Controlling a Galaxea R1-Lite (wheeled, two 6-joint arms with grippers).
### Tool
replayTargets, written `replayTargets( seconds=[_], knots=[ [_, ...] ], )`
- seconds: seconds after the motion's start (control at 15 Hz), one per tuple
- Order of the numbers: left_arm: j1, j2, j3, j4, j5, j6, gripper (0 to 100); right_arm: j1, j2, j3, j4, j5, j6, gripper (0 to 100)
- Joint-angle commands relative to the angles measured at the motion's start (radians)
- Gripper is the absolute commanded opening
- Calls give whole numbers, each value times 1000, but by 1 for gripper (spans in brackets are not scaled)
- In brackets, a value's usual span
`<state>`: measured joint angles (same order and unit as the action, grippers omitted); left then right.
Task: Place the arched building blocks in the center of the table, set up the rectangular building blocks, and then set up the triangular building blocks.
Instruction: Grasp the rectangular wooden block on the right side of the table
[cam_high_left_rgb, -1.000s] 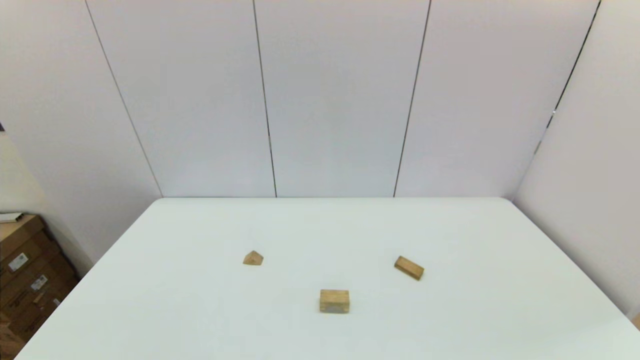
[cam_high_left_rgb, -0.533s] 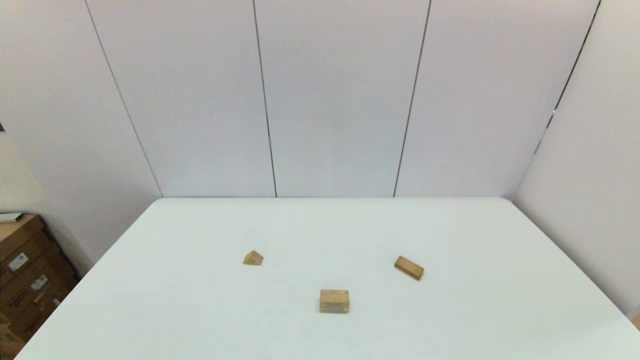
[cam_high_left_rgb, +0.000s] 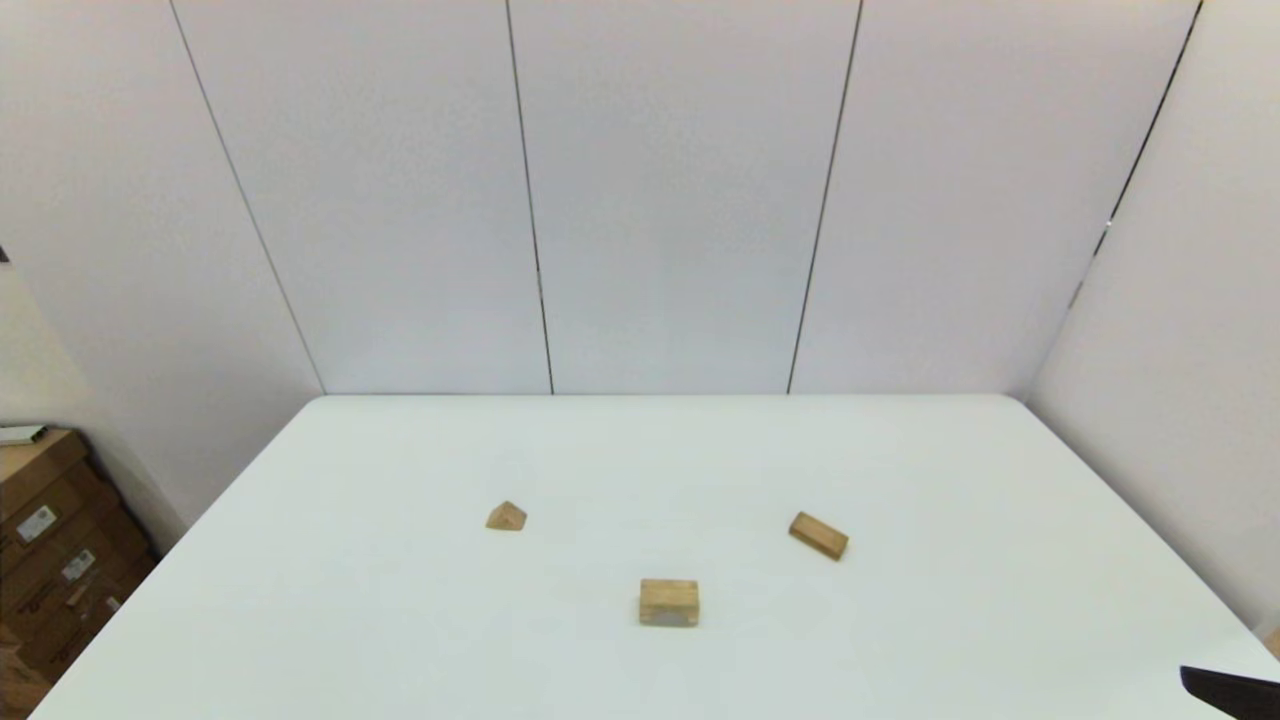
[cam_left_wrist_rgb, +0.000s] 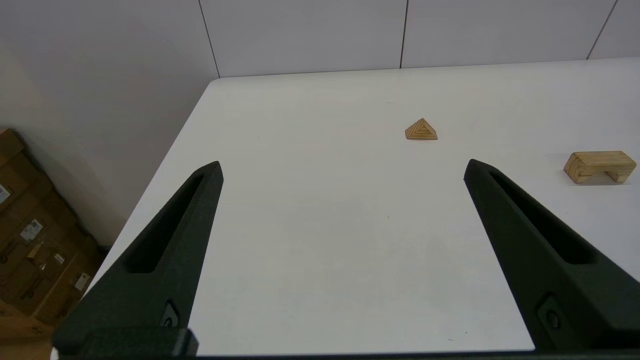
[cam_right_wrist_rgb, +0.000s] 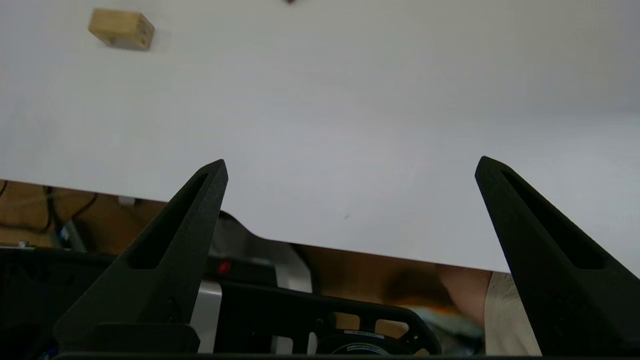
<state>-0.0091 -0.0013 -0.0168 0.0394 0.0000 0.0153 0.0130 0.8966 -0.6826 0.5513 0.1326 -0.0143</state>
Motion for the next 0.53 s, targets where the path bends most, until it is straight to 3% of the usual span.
replayTargets(
  seconds=[0.07, 0.53],
  knots=[
    [0, 1, 0, 1, 0, 0, 100, 4, 404, -138, 7, 7, -1, 100],
    [0, 1, 0, 1, 0, 0, 100, 25, 708, -265, 12, -1, -41, 100]
  ],
)
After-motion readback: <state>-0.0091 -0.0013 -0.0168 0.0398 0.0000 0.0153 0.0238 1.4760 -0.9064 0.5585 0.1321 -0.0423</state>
